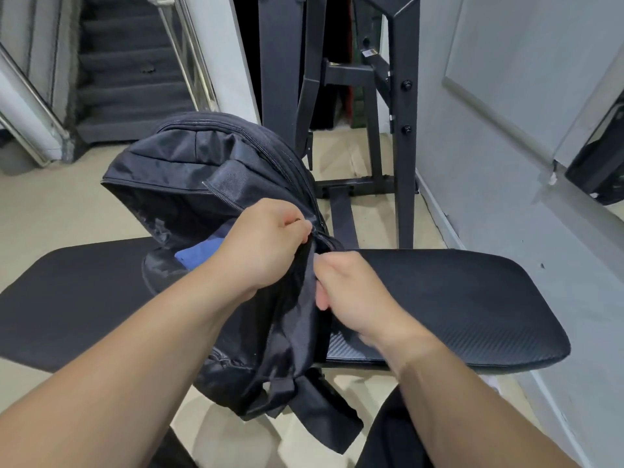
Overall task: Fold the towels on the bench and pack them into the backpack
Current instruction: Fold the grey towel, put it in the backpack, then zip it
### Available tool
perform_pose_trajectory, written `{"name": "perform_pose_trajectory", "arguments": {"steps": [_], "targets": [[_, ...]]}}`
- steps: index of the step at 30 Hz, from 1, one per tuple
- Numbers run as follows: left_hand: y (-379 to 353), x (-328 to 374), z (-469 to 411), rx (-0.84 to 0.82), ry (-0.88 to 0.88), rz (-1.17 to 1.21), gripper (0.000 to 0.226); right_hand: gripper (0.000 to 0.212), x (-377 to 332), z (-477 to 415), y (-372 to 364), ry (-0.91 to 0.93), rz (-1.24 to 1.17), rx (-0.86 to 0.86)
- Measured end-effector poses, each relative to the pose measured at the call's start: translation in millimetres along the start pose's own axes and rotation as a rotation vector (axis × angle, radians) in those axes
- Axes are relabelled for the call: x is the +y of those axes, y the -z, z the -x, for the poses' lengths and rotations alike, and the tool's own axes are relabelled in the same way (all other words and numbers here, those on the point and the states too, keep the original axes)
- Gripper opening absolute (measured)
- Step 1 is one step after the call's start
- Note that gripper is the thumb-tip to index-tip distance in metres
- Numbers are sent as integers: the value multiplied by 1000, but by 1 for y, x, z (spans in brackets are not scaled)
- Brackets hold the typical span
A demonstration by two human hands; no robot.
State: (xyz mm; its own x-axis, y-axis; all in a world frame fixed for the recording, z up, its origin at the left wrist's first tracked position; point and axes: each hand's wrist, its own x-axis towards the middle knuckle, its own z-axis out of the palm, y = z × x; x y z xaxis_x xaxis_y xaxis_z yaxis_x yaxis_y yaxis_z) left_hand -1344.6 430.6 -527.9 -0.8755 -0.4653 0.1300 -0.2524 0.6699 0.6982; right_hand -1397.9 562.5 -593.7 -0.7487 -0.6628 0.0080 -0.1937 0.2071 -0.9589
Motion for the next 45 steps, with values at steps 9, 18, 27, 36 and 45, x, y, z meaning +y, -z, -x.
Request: {"name": "perform_pose_trajectory", "arguments": {"steps": [9, 18, 27, 36, 45], "targets": [[24, -13, 4, 144, -44, -59, 28, 18, -24, 6, -51, -118, -416, 223], [17, -32, 17, 138, 50, 314, 28, 15, -2, -27, -36, 298, 278, 407], [38, -33, 17, 168, 72, 183, 32, 30, 15, -47, 3, 672, 1054, 528], [28, -26, 15, 102, 36, 215, 28, 19, -9, -52, 41, 391, 453, 139], [28, -17, 18, 93, -73, 54, 29, 29, -25, -42, 16, 651, 672, 104]]}}
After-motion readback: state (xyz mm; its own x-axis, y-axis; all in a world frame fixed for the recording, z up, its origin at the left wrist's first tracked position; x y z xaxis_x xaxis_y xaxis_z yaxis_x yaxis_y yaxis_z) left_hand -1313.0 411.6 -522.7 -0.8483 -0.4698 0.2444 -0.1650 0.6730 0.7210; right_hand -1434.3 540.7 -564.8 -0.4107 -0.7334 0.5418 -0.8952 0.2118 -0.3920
